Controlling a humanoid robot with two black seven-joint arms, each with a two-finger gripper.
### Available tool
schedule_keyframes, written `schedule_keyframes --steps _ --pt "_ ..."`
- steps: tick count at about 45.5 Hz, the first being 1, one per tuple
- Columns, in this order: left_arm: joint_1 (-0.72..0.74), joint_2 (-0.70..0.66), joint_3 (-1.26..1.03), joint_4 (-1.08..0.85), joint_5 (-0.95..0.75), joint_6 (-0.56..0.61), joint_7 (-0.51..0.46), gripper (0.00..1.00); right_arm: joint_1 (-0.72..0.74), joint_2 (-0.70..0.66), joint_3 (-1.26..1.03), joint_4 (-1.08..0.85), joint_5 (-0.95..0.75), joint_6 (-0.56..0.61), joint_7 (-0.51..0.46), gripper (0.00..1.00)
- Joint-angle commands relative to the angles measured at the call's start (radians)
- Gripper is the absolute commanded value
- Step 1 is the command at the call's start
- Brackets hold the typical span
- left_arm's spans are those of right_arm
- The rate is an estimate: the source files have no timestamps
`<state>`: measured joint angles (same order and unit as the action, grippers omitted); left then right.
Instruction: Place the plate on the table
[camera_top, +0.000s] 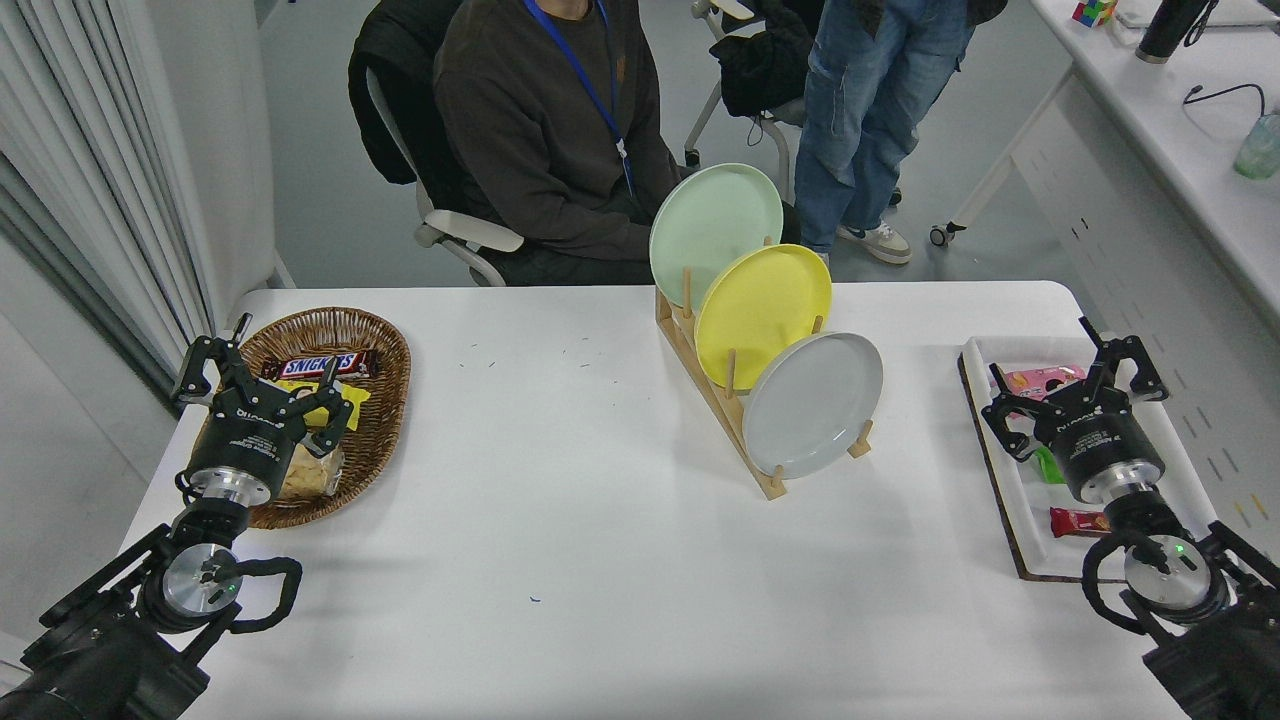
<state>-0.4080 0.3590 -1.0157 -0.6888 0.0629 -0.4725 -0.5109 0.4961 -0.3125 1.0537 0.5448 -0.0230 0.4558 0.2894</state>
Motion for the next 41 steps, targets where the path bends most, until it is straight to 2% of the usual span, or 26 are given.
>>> schedule_keyframes --steps 1,41 --pt "0.0 0.0 0.0 0.0 0.0 0.0 0.0 0.98 -0.001 0.01 -0.001 0.0 0.0 0.001 0.001 0.99" --pt "0.0 0.0 0.0 0.0 0.0 0.0 -0.001 0.98 -0.002 -0.005 0.015 -0.003 0.002 -0.002 0.001 0.99"
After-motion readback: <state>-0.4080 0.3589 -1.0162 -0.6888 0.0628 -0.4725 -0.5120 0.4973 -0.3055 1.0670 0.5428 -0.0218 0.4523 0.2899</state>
